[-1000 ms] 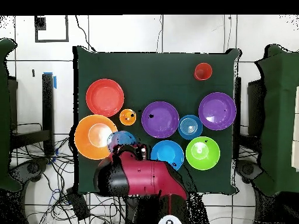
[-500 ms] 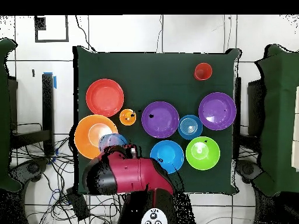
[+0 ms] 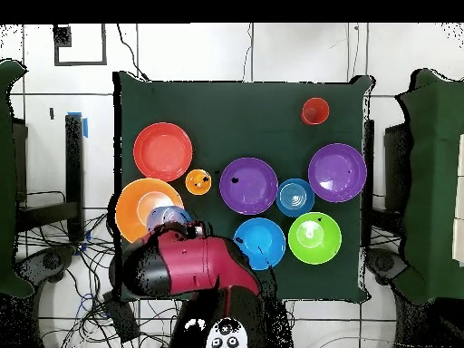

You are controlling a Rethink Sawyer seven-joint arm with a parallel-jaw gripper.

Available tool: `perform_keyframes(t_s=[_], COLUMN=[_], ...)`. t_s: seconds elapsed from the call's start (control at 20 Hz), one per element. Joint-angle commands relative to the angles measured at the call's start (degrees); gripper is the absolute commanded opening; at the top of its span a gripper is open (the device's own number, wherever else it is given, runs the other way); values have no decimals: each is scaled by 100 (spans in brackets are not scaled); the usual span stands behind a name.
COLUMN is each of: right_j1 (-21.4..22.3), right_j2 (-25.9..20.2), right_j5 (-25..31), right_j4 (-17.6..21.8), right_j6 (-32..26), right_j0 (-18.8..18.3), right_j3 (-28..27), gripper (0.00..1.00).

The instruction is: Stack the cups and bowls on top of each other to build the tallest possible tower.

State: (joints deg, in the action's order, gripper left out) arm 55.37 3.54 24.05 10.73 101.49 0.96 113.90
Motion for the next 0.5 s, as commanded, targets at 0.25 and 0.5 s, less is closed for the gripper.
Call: perform_keyframes(t_s=[0.25,0.5], right_j1=[-594,-874], right_j2=[-102,44], right_j5=[607,582], right_j4=[-256,-373], right_j6=[990,1179], right_j0=[288,516], right_j3=[-613,-895], gripper=[0,0])
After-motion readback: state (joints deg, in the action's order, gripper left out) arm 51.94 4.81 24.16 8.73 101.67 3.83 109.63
